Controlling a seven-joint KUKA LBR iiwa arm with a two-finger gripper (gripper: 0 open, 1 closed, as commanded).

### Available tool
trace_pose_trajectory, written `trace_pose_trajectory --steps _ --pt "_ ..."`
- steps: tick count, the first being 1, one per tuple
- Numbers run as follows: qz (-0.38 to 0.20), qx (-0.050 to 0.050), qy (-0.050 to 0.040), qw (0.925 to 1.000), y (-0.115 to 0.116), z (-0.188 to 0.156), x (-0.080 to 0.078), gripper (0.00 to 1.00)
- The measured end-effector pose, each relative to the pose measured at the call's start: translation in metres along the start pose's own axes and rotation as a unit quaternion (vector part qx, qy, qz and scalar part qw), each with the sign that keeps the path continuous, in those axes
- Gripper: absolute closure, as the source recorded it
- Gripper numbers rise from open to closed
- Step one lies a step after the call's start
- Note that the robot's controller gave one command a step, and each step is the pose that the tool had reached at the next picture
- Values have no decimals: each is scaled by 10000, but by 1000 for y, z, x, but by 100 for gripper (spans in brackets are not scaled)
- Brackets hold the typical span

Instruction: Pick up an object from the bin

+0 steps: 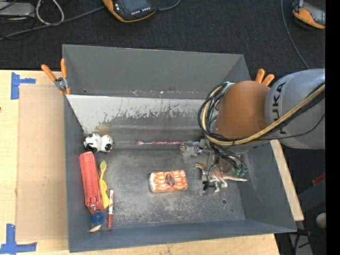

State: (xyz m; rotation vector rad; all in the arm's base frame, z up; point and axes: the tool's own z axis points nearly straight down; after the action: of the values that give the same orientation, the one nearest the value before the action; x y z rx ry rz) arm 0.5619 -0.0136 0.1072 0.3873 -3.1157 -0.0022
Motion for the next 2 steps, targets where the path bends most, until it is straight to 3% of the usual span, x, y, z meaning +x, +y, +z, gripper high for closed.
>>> trace_pose_trajectory --steps 1,2 --pt "910 -1 13 9958 21 22 -7 0" --pt "1139 -12 34 9935 59 38 -6 100"
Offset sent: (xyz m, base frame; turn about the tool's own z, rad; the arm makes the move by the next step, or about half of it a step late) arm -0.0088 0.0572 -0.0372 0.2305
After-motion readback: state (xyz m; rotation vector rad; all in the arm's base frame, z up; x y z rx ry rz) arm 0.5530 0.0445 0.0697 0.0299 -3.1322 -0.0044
